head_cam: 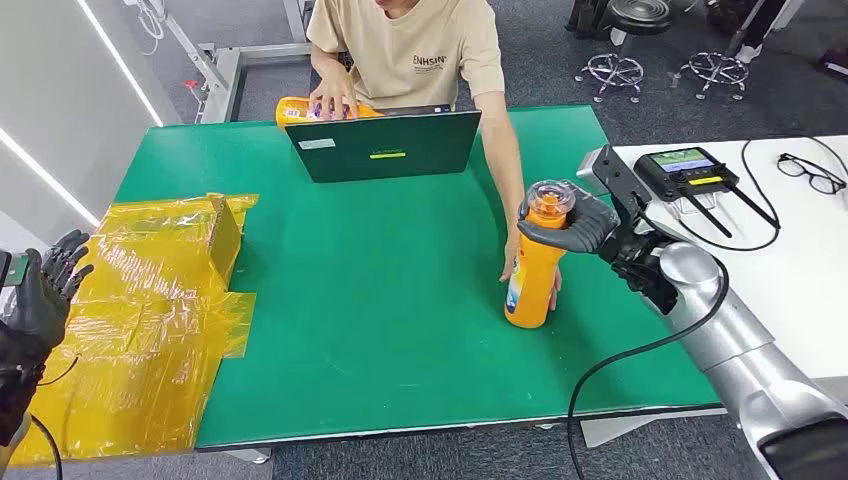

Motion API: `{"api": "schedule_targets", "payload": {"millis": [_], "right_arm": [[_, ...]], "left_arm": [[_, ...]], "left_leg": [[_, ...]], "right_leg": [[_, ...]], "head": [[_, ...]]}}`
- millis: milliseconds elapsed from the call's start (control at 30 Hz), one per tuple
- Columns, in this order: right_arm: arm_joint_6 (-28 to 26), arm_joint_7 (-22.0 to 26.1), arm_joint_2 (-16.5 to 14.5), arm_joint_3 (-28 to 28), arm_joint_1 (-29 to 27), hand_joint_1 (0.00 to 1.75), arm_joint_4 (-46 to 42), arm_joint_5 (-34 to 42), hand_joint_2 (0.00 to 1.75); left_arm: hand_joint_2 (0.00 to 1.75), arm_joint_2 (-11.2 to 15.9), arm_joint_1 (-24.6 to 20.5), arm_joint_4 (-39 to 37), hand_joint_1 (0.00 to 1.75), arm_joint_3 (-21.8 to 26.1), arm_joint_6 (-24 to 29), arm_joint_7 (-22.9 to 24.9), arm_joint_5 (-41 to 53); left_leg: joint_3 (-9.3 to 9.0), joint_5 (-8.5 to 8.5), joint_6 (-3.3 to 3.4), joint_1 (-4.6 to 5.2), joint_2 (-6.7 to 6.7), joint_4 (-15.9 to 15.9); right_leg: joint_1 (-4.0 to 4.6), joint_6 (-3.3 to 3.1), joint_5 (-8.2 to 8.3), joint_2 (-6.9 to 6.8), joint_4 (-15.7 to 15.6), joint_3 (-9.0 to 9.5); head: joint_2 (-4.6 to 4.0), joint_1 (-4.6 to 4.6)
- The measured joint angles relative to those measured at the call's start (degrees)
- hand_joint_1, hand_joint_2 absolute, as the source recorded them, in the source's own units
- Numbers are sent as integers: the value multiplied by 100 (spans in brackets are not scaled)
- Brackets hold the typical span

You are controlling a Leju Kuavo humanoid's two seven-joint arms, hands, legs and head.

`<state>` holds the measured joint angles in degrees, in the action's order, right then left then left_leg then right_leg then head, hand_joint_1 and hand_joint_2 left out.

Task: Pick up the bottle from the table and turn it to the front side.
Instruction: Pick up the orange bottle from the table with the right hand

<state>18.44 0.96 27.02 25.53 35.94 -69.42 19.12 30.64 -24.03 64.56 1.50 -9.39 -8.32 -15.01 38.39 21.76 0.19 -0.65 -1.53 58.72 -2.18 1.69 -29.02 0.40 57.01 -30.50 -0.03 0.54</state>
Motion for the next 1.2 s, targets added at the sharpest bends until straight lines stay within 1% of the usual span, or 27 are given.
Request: {"api": "schedule_targets", "payload": {"millis": [167,233,300,367,433,533,600,700,800,1000,1200], "right_arm": [[-50,-27,-7,38,117,175,-3,166,175],[-28,-119,-57,92,333,175,14,322,175],[-30,-281,-201,177,697,175,67,492,175],[-96,-446,-429,281,1128,175,166,654,175],[-203,-609,-726,395,1567,175,321,808,175],[-391,-824,-1282,593,2222,175,668,1013,175],[-481,-907,-1638,718,2569,175,910,1135,175],[-556,-986,-2064,857,2951,175,1226,1297,175],[-619,-1033,-2393,936,3193,175,1466,1386,175],[-685,-1069,-2845,1016,3359,175,1745,1600,175],[-769,-1174,-3505,1052,3335,175,2133,1903,175]], "left_arm": [[0,-2,119,8,0,-126,-66,78,-36],[0,-10,182,35,0,-225,-118,121,-56],[0,-47,191,62,0,-343,-152,140,-76],[0,-140,138,70,0,-468,-156,145,-97],[0,-273,22,61,0,-593,-136,148,-102],[0,-490,-257,21,0,-811,-79,138,-99],[0,-609,-440,1,0,-943,-44,116,-107],[0,-730,-687,-14,0,-1076,4,93,-131],[0,-814,-946,-18,0,-1168,38,92,-145],[0,-973,-1336,-36,0,-1306,77,98,-150],[0,-1385,-1630,-43,0,-1503,253,129,-74]], "left_leg": [[0,0,0,2,1,0],[0,-1,-1,3,4,0],[-1,-3,-3,3,12,0],[-2,-7,-5,2,18,0],[-2,-14,-9,1,18,0],[-2,-20,-15,2,18,0],[-2,-21,-16,1,21,0],[-1,-23,-20,-2,18,0],[0,-24,-21,-6,16,0],[0,-23,-21,-4,18,0],[-1,-24,-21,-2,20,0]], "right_leg": [[-2,1,1,4,1,1],[-2,-2,4,7,2,-2],[-2,-8,9,13,4,-7],[0,-10,11,17,6,-10],[1,-10,12,16,13,-13],[2,-11,14,18,25,-18],[4,-13,16,22,29,-21],[6,-15,16,17,32,-24],[6,-16,15,15,32,-24],[4,-16,15,19,32,-25],[5,-16,16,22,32,-24]], "head": [[1,-1],[1,-1],[1,0],[1,-1],[1,-2],[1,1],[1,2],[1,1],[0,1],[1,0],[1,0]]}}
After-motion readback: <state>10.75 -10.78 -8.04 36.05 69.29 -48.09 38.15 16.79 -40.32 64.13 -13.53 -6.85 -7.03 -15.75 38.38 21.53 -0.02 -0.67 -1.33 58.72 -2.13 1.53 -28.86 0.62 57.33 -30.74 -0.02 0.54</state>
